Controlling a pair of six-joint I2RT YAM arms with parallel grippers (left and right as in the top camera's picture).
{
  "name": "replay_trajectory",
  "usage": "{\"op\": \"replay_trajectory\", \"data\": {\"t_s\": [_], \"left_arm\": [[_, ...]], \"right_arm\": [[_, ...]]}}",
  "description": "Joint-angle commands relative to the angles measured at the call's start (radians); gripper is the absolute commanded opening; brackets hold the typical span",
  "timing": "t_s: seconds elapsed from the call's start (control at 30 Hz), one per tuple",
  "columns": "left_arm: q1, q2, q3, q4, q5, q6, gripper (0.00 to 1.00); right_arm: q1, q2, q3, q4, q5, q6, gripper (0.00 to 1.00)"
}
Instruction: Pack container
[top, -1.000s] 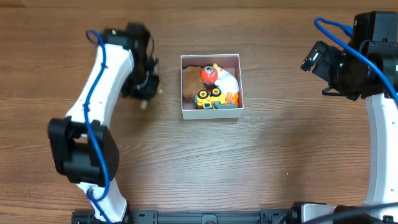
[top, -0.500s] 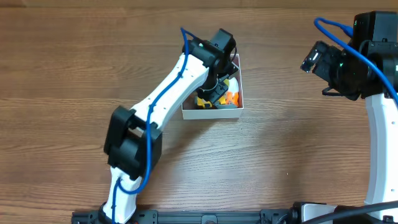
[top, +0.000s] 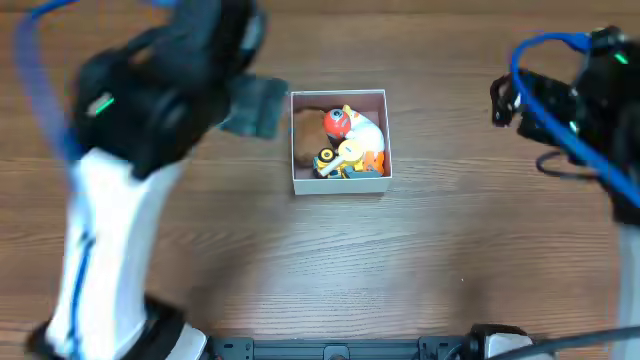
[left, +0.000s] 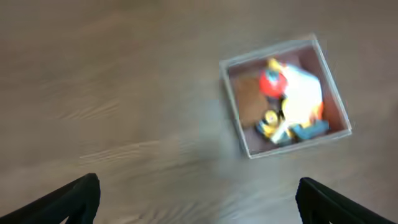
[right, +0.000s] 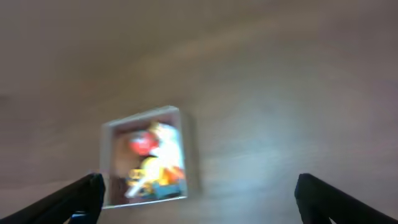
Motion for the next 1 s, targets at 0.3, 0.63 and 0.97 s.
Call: {"op": "replay_trajectory", "data": {"t_s": [0.3, 0.63, 0.97], "left_arm": [[0.039, -0.311, 0.012, -0.004, -0.084, -0.109, 1.00], [0.039, -0.290, 0.012, -0.004, -0.084, -0.109, 1.00], [0.039, -0.289, 0.012, -0.004, -0.084, -0.109, 1.00]], "right_arm": [[-0.002, -0.315, 0.040, -0.136, -0.048, -0.081, 1.00], [-0.002, -0.314, 0.040, -0.301, 0.020, -0.084, 1.00], [-0.002, -0.750, -0.792, 0.409, 0.109, -0.137, 1.00]]}}
